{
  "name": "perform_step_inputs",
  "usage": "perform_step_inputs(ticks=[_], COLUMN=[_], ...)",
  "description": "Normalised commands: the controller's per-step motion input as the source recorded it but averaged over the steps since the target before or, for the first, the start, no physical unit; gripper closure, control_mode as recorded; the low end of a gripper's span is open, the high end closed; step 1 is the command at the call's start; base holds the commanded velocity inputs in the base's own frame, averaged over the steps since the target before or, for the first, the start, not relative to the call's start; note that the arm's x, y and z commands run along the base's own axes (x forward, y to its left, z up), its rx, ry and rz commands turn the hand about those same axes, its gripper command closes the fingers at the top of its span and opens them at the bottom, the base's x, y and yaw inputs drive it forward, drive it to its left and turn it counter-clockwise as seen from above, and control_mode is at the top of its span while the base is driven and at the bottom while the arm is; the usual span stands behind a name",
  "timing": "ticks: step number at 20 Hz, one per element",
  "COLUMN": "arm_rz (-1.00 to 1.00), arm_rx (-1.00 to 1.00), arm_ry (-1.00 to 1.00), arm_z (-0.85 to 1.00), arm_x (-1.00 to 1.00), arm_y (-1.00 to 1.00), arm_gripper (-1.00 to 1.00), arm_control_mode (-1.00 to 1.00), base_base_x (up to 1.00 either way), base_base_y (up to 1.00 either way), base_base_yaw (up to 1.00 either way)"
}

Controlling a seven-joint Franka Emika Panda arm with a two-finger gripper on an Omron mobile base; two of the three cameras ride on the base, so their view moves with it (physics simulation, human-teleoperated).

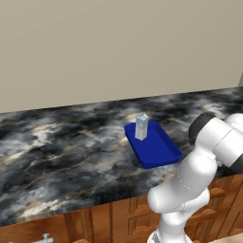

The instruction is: Take out the milk from the fridge and place it on the tray on the counter. Then take the sugar cube near the tray and place it in the tray.

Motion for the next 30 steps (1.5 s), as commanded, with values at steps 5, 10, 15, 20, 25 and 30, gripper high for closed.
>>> perform_step_inputs(ticks=[5, 10, 15, 20, 25, 30], arm_rz=[0.0, -0.01, -0.01, 0.03, 0.13, 0.21], arm_rx=[0.0, 0.0, 0.0, 0.0, 0.0, 0.0], arm_ry=[0.01, 0.04, 0.01, 0.0, 0.0, 0.0], arm_z=[-0.17, -0.2, -0.09, 0.49, 0.48, 0.41], arm_x=[0.0, -0.07, 0.0, -0.15, -0.15, 0.0], arm_y=[0.31, 0.58, 0.21, 0.06, 0.41, 0.59], arm_gripper=[1.0, 1.0, 1.0, 1.0, 1.0, 1.0], arm_control_mode=[-1.0, -1.0, -1.0, -1.0, -1.0, -1.0], base_base_x=[0.0, 0.0, 0.0, 0.0, 0.0, 0.0], base_base_y=[0.0, 0.0, 0.0, 0.0, 0.0, 0.0], base_base_yaw=[0.0, 0.0, 0.0, 0.0, 0.0, 0.0])
